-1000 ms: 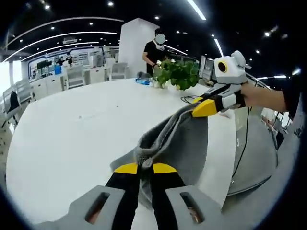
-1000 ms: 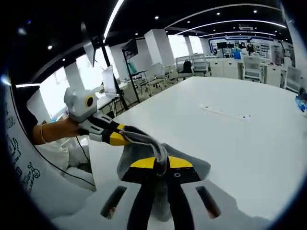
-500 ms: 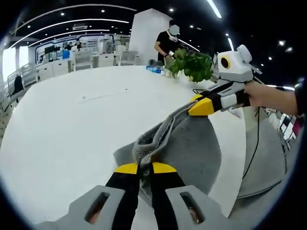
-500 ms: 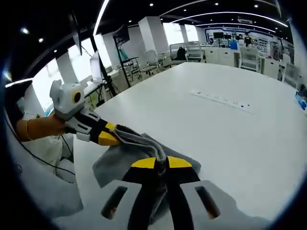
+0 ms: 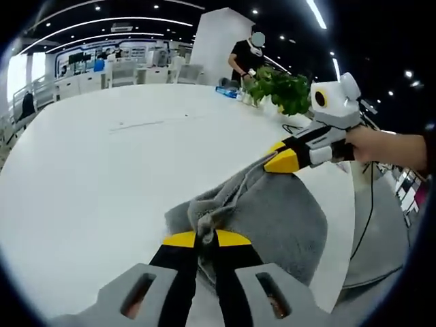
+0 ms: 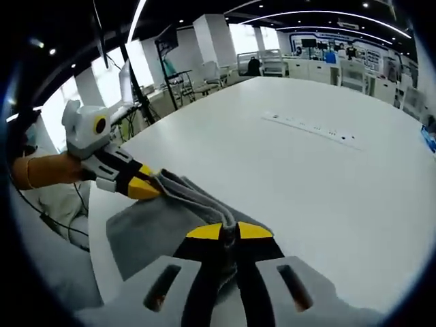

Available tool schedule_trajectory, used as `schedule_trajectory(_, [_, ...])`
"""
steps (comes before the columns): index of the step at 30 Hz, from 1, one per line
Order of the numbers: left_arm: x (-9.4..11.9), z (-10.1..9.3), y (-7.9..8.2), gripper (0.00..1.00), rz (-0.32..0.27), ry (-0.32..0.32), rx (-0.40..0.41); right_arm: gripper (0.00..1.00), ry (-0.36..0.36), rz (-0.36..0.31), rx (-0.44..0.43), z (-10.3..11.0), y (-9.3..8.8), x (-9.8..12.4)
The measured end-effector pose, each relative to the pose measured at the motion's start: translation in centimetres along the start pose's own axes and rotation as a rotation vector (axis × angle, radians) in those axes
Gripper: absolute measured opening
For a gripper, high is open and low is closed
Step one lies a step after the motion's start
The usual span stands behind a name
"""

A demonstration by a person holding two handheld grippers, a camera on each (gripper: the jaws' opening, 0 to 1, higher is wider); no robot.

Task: Fold the towel on the table until its edges align and the towel forms a compact rectangular stack.

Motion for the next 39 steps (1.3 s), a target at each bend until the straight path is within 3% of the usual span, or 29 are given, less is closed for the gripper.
schedule_trajectory(14, [-0.4,0.9,-0.5,0.12,-0.019,-0.016,0.009,0.05,-0.016,0.019,-0.008,-0.9,-1.0,-1.4])
schedule_trajectory(25, [0.3,1.4,-0.5,0.15,-0.072,0.003,-0.009,0.09,-0.031,-0.019,-0.054,-1.0,-1.1,-1.1])
schedule_trajectory(28, [0.5,1.3,-0.4,0.14,-0.052,0.023,-0.045,0.10,-0.037,-0.032,-0.064,-1.1,-1.2,-0.8])
schedule_trajectory(35, [1.2,1.1,1.0,0.16,-0.063,0.089,-0.094,0.18,-0.079,-0.053,-0.086,-1.8,-1.0,0.0])
schedule_trajectory(39, [2.2,1.4,1.2,0.17,-0.088,0.121,-0.109,0.23,-0.096,-0.069,-0.055,-1.9,-0.9,1.0])
Point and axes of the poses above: the point that each gripper's makers call its tool centre point, and the gripper's own axes: x roughly backward along the fingers, z roughly to its left, y roughly out of its top, the point moved 6 cm from there along x, roughly backward along the fingers, and after that the axes turned 13 degrees about -y, right-handed, at the moved point
